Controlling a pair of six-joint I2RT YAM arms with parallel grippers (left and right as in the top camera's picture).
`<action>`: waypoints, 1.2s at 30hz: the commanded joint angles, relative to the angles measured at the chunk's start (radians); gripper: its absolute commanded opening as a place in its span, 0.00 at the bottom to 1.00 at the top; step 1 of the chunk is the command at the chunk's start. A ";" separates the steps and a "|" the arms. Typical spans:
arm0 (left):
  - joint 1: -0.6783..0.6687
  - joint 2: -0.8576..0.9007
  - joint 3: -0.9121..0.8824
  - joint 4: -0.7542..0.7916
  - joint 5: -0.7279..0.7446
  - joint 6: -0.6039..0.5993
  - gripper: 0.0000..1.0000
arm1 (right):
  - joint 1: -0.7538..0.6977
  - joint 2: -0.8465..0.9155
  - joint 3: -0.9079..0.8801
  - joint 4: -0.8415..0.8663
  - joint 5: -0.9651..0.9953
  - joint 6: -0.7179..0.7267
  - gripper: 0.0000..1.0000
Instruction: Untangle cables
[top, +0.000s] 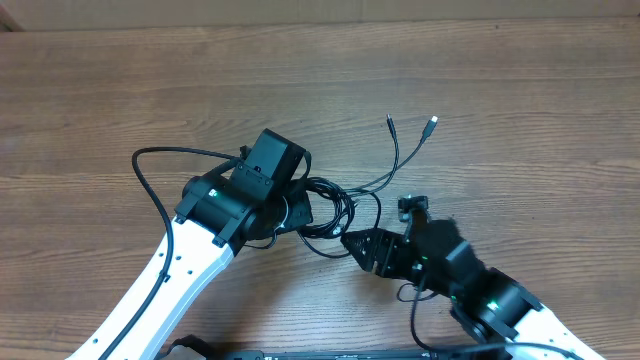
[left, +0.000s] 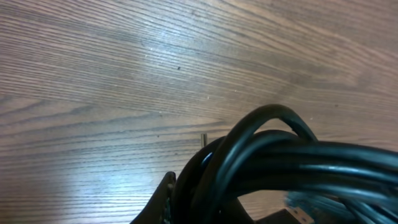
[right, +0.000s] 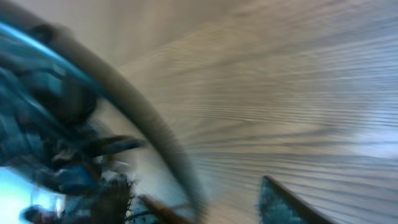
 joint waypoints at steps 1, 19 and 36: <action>0.001 0.003 -0.004 0.014 0.027 -0.043 0.04 | 0.012 0.094 0.023 -0.039 0.105 0.048 0.51; 0.039 0.003 -0.004 0.018 -0.053 -0.024 0.19 | 0.011 0.032 0.106 -0.181 -0.090 -0.125 0.04; 0.039 0.003 -0.004 0.051 -0.095 -0.024 0.50 | 0.011 -0.086 0.126 -0.257 -0.363 -0.262 0.04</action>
